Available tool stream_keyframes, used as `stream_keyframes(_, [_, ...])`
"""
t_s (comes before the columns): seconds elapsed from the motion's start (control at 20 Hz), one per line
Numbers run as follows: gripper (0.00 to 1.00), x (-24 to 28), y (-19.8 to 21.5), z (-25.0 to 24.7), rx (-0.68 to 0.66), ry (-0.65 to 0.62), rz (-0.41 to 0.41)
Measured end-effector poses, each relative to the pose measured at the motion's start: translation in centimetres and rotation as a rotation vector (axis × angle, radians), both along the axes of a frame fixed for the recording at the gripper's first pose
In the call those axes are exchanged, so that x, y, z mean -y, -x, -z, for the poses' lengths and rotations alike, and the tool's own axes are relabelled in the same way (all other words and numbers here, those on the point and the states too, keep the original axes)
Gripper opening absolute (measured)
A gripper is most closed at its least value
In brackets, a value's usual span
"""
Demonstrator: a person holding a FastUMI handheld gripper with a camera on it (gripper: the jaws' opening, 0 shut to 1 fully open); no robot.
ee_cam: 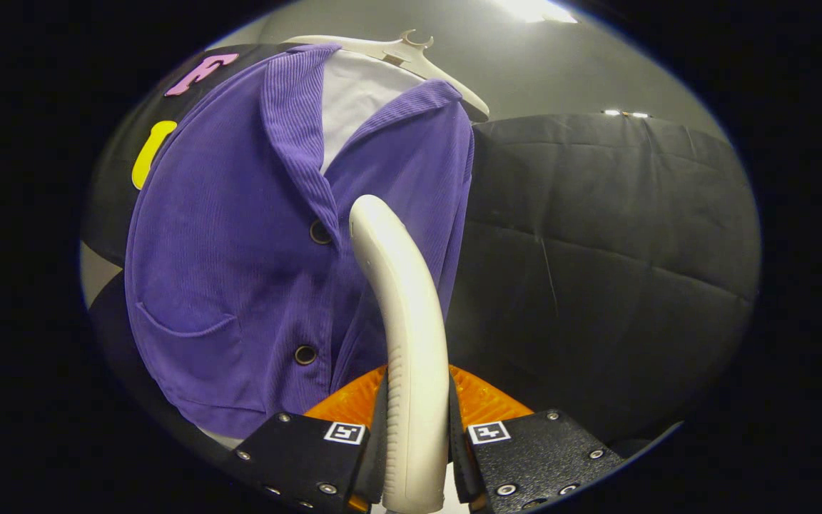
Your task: Iron the clothes twice with a garment steamer, once on the left side and once on the right side.
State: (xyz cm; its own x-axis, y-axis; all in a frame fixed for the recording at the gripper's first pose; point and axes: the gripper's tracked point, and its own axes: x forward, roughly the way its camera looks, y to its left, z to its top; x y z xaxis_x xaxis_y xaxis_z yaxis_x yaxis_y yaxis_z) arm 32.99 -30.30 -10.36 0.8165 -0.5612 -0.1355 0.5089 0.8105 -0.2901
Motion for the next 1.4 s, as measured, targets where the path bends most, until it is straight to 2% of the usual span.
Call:
stream_keyframes(0.55, [0.38, 0.9, 1.3, 6.5, -0.087, -0.072, 0.019])
stream_keyframes(1.4, [0.38, 0.7, 2.5, 7.5, -0.103, -0.035, 0.009])
